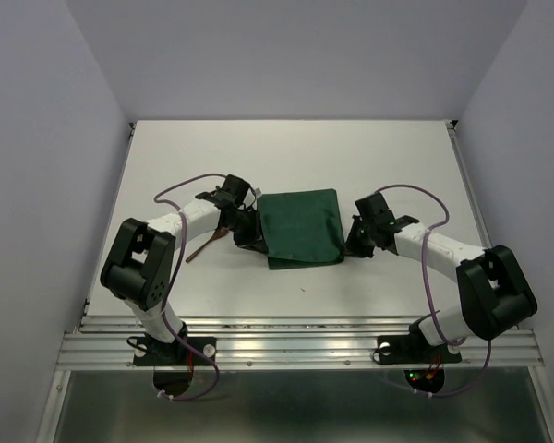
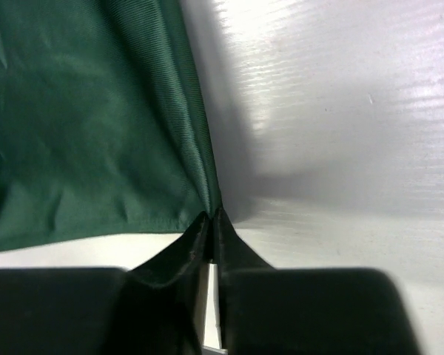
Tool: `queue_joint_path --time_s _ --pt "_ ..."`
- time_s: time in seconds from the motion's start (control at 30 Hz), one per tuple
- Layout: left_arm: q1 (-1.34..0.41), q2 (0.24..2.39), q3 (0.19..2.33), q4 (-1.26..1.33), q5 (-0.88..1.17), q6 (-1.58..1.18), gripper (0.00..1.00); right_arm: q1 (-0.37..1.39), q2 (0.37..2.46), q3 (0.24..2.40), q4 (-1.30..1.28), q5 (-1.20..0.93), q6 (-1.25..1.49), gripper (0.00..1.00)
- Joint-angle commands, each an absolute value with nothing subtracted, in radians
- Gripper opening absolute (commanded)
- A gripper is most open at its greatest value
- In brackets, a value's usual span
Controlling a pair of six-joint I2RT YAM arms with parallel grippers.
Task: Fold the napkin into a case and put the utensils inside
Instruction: Smooth out the square-folded napkin at the center of the board.
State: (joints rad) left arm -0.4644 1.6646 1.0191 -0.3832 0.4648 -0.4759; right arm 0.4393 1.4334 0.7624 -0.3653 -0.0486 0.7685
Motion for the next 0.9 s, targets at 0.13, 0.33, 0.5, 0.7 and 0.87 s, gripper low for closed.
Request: queue_joint_path --time_s 0.13,0.33,0.5,0.7,0.87 --pt "-0.506 1.68 0.982 -0.399 0.541 -0.396 0.22 0.436 1.442 0.755 -0.319 -0.018 0.793 0.53" --pt "-0.518 1.634 1.025 -0.512 0.499 -0.305 0.68 0.436 1.424 0.799 -0.354 -0.006 0.769 0.63" --pt "-0.496 1.579 1.107 -0.551 0.477 -0.296 0.66 0.436 1.401 0.864 -0.403 0.044 0.732 0.63" --pt "-0.463 1.597 1.175 -0.462 0.449 -0.356 0.57 0.436 1.382 0.888 -0.388 0.009 0.71 0.35" --pt "-0.463 1.68 1.206 -0.365 0.439 -0.42 0.48 0.456 1.422 0.85 -0.345 -0.104 0.698 0.17"
